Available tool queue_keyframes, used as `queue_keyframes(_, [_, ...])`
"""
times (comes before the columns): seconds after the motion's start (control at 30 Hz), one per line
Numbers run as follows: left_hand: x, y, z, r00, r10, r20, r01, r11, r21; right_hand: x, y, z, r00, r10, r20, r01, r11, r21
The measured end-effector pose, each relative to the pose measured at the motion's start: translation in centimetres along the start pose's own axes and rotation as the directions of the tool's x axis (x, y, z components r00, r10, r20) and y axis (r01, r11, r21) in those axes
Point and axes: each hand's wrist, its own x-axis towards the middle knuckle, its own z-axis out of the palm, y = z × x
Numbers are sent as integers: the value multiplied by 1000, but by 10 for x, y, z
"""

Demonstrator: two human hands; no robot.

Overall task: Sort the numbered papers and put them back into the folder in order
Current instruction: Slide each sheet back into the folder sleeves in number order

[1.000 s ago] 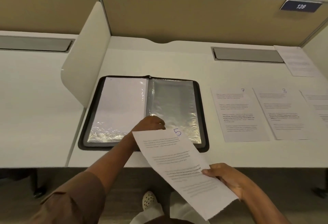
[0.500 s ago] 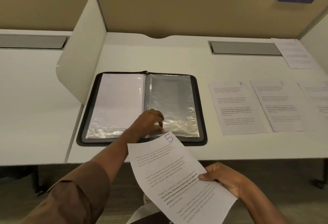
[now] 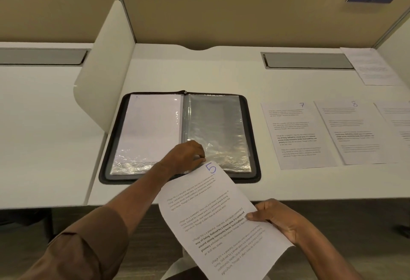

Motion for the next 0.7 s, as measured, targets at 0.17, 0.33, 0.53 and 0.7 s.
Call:
queue_keyframes(0.17, [-3,5,0,999,-12,-43,14,999,46,-2,2,-6,998,-15,-68,17,999,29])
queue_keyframes(0.33, [1,9,-3,994,-98,-38,99,995,16,-6,11,-11,986,-57,-156,70,994,83])
queue_keyframes(0.53, [2,9,-2,952,-303,-40,282,921,-269,-7,14,-11,965,-105,-239,140,980,138])
queue_keyframes(0.7, [-16,0,10,955,-291,-53,265,921,-285,-5,19,-9,951,-143,-275,186,973,135])
